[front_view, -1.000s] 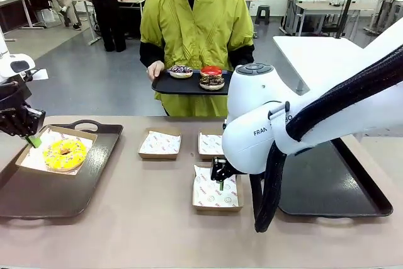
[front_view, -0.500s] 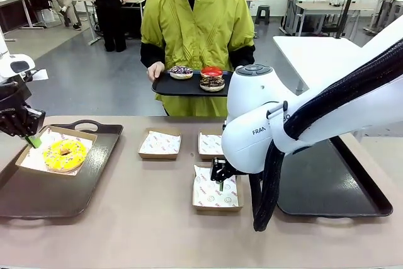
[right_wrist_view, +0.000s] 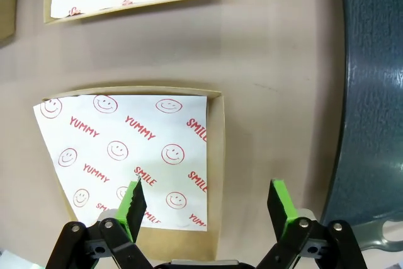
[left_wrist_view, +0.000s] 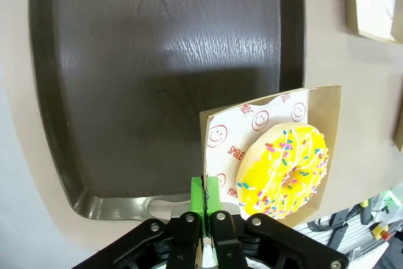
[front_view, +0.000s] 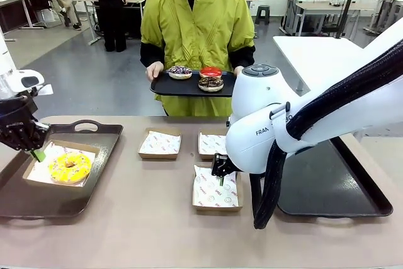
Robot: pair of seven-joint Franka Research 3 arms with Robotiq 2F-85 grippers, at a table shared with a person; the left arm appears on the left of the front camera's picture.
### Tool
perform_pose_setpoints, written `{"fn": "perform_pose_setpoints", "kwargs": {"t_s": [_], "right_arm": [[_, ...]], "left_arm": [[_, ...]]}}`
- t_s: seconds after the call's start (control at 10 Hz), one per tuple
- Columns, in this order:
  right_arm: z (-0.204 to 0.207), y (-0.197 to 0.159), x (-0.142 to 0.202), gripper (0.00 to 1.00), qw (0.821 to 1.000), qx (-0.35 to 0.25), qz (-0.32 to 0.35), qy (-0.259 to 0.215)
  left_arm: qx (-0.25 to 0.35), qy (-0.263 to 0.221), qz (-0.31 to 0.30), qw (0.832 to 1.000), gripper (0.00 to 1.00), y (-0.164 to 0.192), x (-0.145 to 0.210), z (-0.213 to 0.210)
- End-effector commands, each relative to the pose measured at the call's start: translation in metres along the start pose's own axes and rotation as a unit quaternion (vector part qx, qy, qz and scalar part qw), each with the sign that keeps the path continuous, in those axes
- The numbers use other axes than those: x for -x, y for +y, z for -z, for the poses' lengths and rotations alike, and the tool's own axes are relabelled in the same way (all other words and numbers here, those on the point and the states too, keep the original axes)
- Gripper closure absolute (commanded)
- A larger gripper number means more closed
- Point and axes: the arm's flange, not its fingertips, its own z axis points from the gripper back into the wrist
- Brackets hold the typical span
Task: Individually package the donuts and arrange them on the tray.
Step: Place the picked Paper togo box on the Handle tray while simultaneously picking up another Paper togo box from the table with the other hand.
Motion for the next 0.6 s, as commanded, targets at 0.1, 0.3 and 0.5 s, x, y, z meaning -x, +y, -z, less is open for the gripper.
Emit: {"fn": "perform_pose_setpoints", "kwargs": {"t_s": [0.1,0.3,0.5], "right_arm": [[0.011,0.001,0.001,0.00,1.000,0.007,0.016,-0.017],[0.013,-0.001,0.001,0.00,1.000,0.005,0.016,-0.015],[0.016,-0.003,0.000,0.00,1.000,0.004,0.019,-0.010]], "left_arm": [[-0.027,0.002,0.000,1.000,0.99,-0.009,0.008,0.016],[-0.047,-0.001,0.004,0.999,0.99,-0.005,0.006,0.022],[-0.064,-0.009,0.016,0.998,0.99,-0.002,0.003,0.026]]}}
